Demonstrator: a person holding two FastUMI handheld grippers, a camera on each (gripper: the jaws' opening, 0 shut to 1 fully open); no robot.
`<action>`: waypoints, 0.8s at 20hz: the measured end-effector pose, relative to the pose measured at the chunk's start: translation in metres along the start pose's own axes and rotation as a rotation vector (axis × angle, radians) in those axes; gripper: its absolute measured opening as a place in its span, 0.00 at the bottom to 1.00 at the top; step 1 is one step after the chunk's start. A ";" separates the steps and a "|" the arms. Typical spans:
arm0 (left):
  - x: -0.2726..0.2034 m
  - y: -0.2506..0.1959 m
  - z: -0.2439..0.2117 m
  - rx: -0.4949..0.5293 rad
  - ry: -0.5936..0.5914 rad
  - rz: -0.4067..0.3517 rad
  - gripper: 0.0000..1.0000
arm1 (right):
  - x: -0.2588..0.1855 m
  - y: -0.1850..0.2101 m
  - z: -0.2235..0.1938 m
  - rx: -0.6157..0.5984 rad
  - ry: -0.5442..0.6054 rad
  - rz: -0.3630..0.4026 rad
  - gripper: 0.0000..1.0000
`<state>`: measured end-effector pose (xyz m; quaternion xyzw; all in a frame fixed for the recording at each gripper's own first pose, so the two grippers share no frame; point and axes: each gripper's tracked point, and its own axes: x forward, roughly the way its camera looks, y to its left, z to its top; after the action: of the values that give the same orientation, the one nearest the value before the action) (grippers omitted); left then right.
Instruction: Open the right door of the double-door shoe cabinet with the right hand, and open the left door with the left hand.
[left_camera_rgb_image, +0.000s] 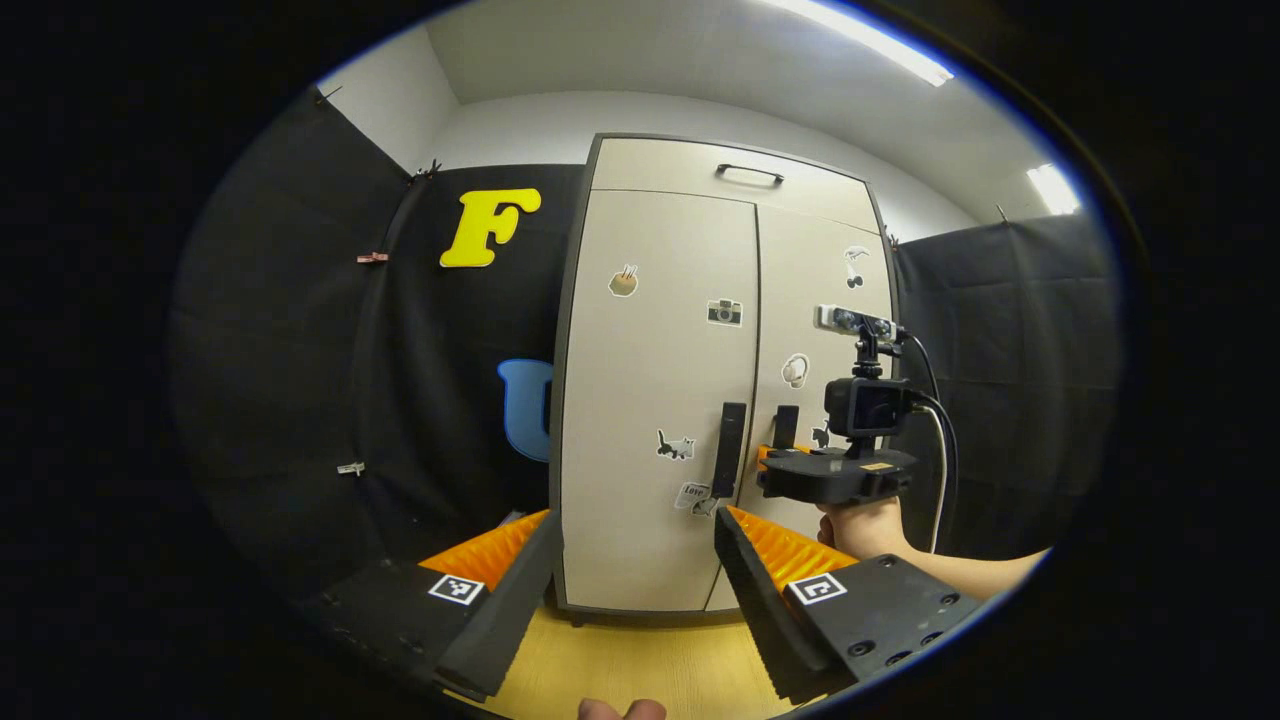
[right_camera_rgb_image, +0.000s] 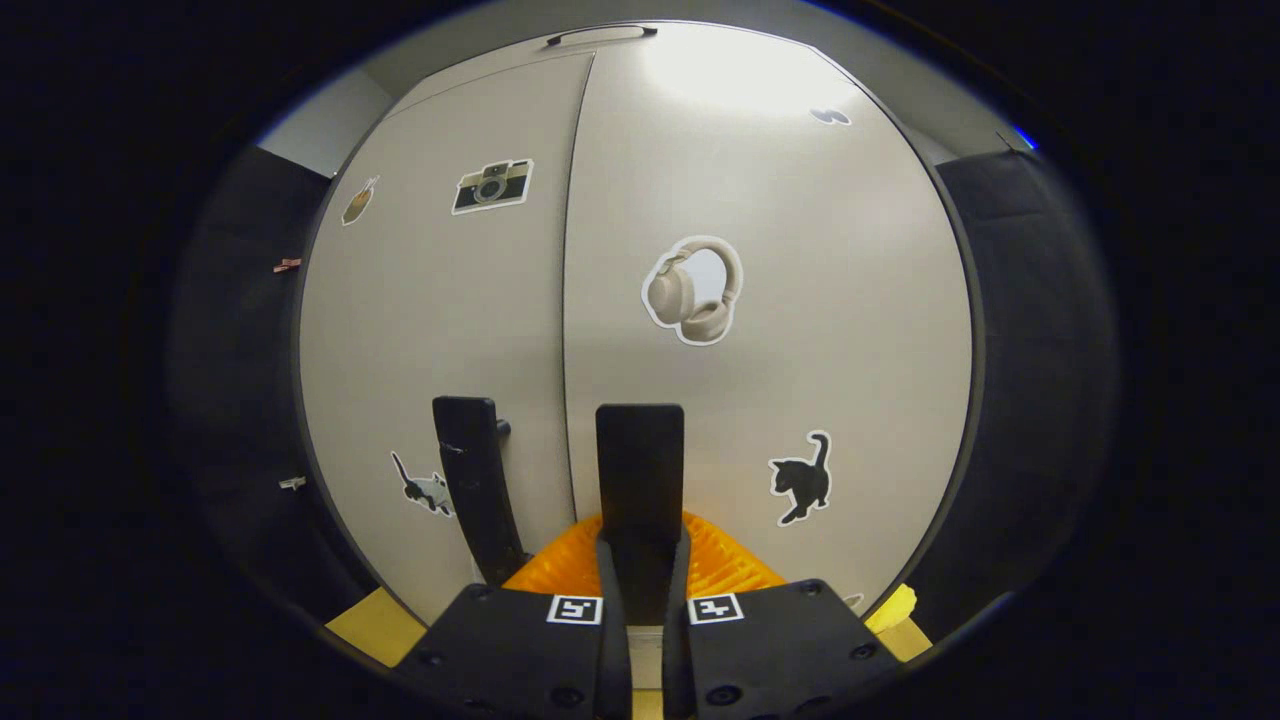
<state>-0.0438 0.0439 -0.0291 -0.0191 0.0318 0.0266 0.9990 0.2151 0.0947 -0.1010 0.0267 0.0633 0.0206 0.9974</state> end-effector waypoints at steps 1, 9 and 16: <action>-0.002 -0.001 -0.002 0.001 0.002 0.003 0.94 | -0.002 0.001 0.000 0.011 0.002 0.016 0.12; -0.012 -0.017 0.001 0.001 0.000 0.014 0.95 | -0.028 -0.008 0.006 0.028 -0.003 0.122 0.12; -0.010 -0.036 0.001 0.011 0.005 0.007 0.95 | -0.047 -0.019 0.010 0.047 -0.021 0.150 0.12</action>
<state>-0.0514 0.0076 -0.0260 -0.0134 0.0345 0.0299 0.9989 0.1709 0.0736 -0.0866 0.0550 0.0511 0.0935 0.9928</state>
